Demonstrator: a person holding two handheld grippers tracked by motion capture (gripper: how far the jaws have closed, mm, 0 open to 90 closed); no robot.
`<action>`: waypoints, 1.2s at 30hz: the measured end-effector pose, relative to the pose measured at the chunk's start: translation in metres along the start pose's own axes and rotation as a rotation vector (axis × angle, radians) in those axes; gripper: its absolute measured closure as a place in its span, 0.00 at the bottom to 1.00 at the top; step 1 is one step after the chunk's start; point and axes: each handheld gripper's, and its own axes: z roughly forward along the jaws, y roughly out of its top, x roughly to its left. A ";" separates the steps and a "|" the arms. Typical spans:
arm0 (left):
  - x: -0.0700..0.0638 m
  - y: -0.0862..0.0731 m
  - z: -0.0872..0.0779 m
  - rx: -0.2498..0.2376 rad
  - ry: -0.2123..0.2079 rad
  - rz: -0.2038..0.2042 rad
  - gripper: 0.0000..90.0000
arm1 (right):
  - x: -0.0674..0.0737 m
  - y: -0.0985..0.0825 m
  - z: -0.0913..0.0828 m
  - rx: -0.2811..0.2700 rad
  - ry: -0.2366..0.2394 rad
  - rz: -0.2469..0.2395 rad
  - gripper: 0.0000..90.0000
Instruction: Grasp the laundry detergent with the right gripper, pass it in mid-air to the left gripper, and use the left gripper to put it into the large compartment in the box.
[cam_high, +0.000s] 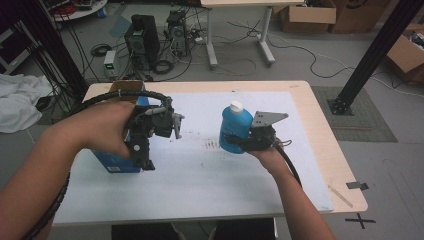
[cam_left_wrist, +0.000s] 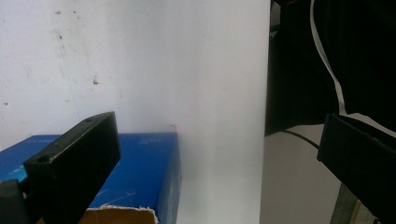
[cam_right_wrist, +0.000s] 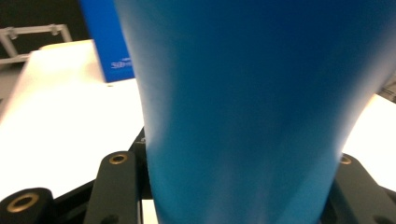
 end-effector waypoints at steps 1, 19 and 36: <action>0.000 0.001 0.000 -0.001 0.001 -0.002 0.00 | 0.003 0.003 -0.002 0.001 0.010 -0.012 0.52; 0.014 0.019 0.006 0.000 -0.010 0.024 0.00 | 0.057 0.023 0.003 0.018 0.200 -0.105 0.52; 0.017 0.029 0.019 -0.010 -0.023 0.037 0.00 | 0.081 0.016 0.051 0.035 0.298 -0.113 0.52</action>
